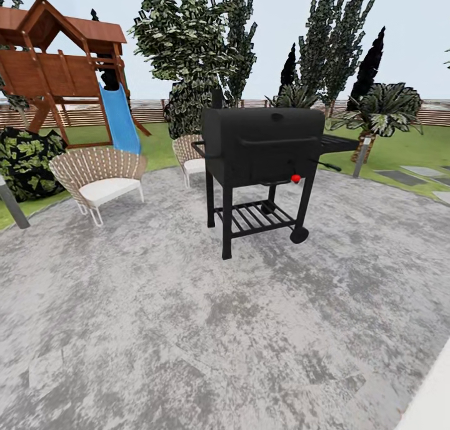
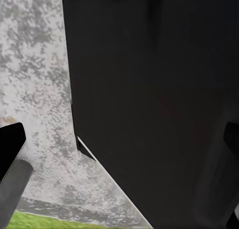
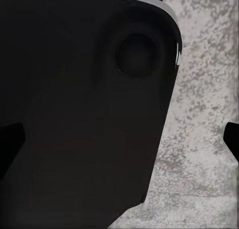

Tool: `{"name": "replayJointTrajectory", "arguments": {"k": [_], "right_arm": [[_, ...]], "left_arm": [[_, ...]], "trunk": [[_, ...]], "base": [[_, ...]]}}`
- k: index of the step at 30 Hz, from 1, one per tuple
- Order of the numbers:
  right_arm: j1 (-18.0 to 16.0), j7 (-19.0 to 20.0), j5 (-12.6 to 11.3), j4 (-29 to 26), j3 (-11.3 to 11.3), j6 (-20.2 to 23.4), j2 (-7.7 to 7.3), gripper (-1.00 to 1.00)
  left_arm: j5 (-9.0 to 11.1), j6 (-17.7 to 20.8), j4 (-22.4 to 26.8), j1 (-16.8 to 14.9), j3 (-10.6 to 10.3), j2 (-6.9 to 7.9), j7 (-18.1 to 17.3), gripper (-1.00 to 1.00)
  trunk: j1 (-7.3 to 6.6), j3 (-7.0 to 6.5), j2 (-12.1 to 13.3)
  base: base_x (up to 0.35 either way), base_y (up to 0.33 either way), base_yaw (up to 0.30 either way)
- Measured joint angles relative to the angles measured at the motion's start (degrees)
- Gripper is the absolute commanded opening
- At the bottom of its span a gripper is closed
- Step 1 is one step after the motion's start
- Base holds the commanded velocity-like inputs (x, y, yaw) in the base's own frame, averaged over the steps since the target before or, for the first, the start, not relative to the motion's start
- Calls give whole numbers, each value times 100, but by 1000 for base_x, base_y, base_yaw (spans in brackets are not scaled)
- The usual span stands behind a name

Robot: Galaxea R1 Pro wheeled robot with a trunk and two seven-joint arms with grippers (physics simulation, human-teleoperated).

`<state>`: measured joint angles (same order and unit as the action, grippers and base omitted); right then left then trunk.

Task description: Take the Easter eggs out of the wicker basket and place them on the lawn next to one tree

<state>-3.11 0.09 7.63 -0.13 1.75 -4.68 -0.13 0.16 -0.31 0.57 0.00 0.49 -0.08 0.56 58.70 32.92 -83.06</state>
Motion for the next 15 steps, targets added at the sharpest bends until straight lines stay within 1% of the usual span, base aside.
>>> {"name": "replayJointTrajectory", "arguments": {"k": [15], "right_arm": [[0, 7, 15, 18, 4, 0, -3, 100]], "left_arm": [[0, -1, 0, 0, 0, 0, 0, 100]], "trunk": [[0, 0, 0]], "base": [[325, 0, 0]]}}
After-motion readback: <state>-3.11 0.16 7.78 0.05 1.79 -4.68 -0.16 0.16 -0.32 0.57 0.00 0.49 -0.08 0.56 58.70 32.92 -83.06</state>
